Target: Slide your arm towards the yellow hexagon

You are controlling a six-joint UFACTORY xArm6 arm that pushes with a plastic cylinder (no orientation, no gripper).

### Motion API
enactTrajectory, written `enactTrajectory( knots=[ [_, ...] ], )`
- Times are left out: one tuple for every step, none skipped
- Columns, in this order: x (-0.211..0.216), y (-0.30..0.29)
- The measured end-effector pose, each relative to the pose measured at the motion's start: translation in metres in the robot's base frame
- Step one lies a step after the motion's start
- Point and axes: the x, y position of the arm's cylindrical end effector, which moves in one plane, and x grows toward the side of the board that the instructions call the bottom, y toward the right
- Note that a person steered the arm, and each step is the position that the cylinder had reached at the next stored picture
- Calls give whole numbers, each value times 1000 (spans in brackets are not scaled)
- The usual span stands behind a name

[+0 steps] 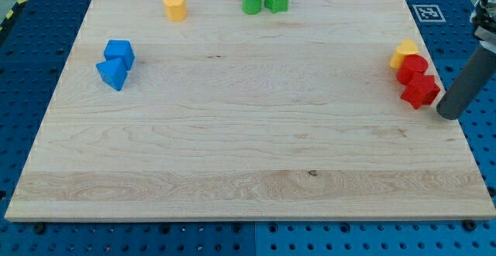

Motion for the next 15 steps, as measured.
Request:
enactTrajectory(
  knots=[
    [0, 24],
    [0, 54],
    [-1, 56],
    [-2, 55],
    [6, 54],
    [51, 31],
    [58, -17],
    [36, -67],
    [-5, -121],
    [-37, -182],
    [-73, -247],
    [-104, -314],
    [-131, -378],
    [-170, -432],
    [-213, -465]
  ],
)
